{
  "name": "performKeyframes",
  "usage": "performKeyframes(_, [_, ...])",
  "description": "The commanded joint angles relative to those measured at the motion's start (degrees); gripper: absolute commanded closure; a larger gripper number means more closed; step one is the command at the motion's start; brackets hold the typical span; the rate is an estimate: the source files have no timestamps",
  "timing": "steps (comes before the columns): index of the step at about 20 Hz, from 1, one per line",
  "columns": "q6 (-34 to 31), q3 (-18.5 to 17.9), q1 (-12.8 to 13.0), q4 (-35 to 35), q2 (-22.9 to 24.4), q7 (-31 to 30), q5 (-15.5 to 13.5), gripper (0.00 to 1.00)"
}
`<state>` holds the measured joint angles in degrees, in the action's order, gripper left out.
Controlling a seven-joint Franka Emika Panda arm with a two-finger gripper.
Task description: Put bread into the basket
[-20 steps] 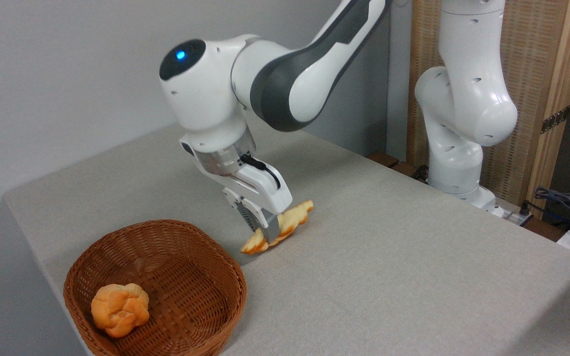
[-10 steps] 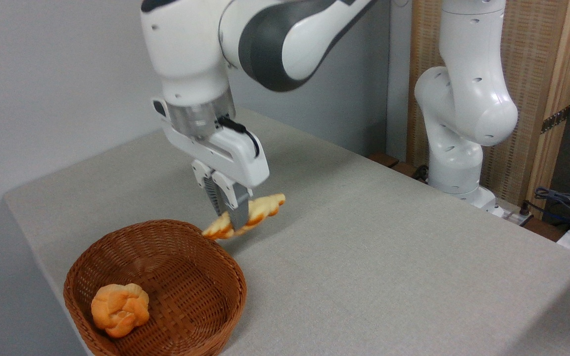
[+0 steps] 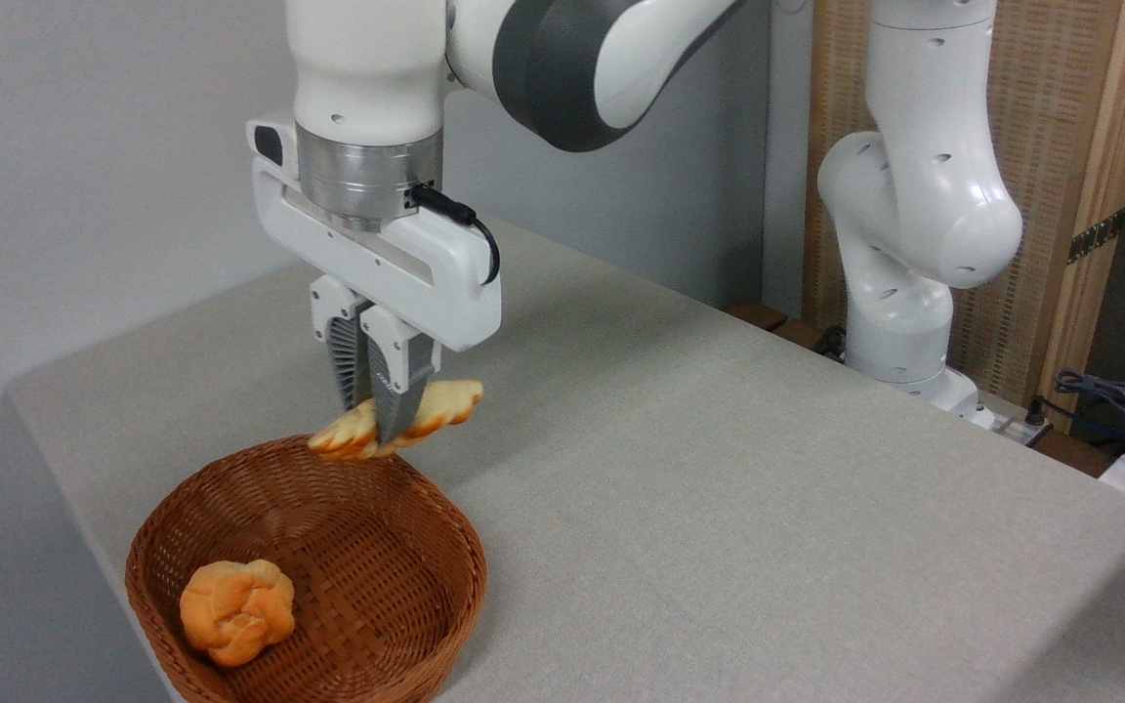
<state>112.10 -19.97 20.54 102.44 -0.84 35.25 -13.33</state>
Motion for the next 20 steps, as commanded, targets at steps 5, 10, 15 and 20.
performKeyframes(5, [9.98, -0.59, 0.38, -1.45, -2.14, -3.78, -5.56, 0.18])
performKeyframes(10, [11.13, -0.59, 0.38, -1.45, -2.32, -3.7, -5.3, 0.0])
performKeyframes(15, [11.21, -0.59, 0.38, -1.45, -2.32, -3.7, -5.3, 0.0])
performKeyframes(20, [11.21, -0.59, 0.38, -1.45, -2.23, -3.7, -5.13, 0.0])
